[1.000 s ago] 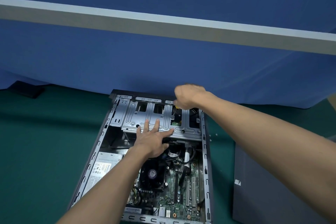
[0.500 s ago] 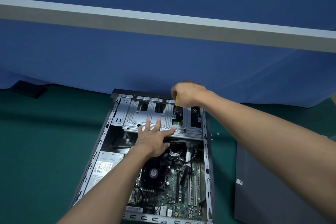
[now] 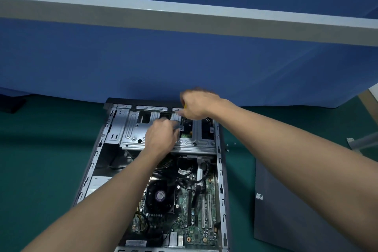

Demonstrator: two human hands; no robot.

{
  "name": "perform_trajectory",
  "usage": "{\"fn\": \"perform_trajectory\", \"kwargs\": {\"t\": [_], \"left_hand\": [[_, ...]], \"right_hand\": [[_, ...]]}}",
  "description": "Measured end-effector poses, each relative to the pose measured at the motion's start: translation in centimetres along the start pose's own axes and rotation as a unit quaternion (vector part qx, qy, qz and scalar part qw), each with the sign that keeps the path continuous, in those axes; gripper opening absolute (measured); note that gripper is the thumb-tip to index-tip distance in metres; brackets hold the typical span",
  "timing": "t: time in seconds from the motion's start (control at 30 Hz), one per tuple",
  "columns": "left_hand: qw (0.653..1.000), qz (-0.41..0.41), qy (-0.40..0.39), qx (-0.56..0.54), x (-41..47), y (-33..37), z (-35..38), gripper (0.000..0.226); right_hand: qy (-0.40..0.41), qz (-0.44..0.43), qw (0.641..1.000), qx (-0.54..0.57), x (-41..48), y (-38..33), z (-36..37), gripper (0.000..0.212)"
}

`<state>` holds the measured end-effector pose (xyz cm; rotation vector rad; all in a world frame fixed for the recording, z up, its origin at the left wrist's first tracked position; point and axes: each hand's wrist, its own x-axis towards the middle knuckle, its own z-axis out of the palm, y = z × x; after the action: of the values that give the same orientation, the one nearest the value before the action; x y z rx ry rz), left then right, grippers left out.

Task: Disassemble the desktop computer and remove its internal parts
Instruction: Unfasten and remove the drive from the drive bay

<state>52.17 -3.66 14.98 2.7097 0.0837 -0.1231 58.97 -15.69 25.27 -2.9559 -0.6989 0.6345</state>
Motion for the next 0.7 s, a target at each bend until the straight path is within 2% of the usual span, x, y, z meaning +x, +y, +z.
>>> {"fn": "perform_trajectory", "kwargs": {"t": [0.07, 0.2, 0.4, 0.57, 0.7], "left_hand": [[1.000, -0.006, 0.003, -0.003, 0.6, 0.4, 0.5, 0.019], [0.999, -0.026, 0.023, -0.016, 1.0, 0.3, 1.4, 0.015], [0.997, -0.049, 0.038, -0.046, 1.3, 0.4, 1.7, 0.012], [0.997, -0.048, 0.058, -0.025, 1.0, 0.8, 2.1, 0.013], [0.996, -0.040, 0.072, 0.015, 0.8, 1.4, 2.4, 0.015]], "right_hand": [[0.016, -0.001, 1.000, -0.018, 0.1, 0.3, 0.2, 0.032], [0.050, -0.050, 0.997, 0.023, 0.1, 0.8, 0.6, 0.011], [0.035, -0.086, 0.994, 0.049, -0.2, 2.0, 0.5, 0.011], [0.086, -0.029, 0.986, 0.141, -1.2, 4.3, 1.1, 0.006], [0.181, 0.068, 0.930, 0.313, -2.9, 6.9, 2.4, 0.012]]}}
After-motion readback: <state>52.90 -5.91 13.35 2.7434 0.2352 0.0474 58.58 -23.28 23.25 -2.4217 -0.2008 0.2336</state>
